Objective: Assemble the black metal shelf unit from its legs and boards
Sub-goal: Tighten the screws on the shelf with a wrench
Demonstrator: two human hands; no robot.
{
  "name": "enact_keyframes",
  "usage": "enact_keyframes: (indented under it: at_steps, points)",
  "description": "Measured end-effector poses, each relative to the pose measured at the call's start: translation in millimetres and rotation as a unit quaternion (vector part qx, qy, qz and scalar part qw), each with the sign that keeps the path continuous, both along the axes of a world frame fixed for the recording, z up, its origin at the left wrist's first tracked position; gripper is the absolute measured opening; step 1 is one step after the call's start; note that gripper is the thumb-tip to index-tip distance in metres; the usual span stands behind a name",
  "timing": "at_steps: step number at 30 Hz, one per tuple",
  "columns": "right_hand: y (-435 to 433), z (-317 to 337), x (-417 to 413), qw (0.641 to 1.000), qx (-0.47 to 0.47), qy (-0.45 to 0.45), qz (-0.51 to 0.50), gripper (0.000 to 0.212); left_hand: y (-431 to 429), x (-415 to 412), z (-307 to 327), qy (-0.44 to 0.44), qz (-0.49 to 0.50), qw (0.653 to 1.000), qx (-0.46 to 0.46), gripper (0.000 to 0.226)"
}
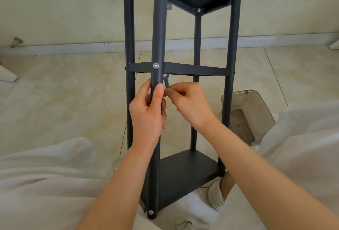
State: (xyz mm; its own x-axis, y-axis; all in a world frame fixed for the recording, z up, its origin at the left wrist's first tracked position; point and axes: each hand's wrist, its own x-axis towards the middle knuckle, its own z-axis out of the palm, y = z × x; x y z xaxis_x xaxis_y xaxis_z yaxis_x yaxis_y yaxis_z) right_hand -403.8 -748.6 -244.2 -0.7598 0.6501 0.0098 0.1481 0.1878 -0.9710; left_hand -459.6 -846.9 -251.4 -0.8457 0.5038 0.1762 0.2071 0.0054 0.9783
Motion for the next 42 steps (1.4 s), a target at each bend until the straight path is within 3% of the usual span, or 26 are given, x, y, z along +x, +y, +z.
enact_keyframes:
  at_steps: [8, 11, 16, 21, 35, 42]
  points:
    - [-4.8, -0.3, -7.5, 1.0, -0.016, 0.012, -0.009, 0.038, -5.3, -0.4, -3.8, -0.013, 0.025, 1.0, 0.005, 0.032]
    - [-6.0, -1.1, -12.4, 1.0, -0.022, 0.007, -0.012, 0.047, -7.3, -2.2, -5.4, -0.012, 0.03, 0.999, 0.003, 0.034]
    - [-5.4, -1.7, -17.1, 0.999, -0.038, 0.017, -0.016, 0.029, -8.5, -4.1, -7.1, -0.009, 0.035, 0.999, 0.004, 0.033]
    - [-3.1, -10.5, -21.6, 0.998, -0.048, 0.042, -0.025, 0.034, -7.7, -5.2, -7.8, -0.009, 0.031, 0.999, 0.01, 0.033]
    - [-17.0, -37.6, -45.1, 0.989, 0.017, 0.094, -0.11, 0.021, -8.0, -7.0, -10.0, 0.002, 0.016, 1.0, 0.02, 0.026]
    - [-8.4, -38.1, -52.1, 0.988, 0.062, 0.094, -0.103, 0.015, -6.8, -7.1, -11.5, 0.007, 0.016, 1.0, 0.014, 0.027]
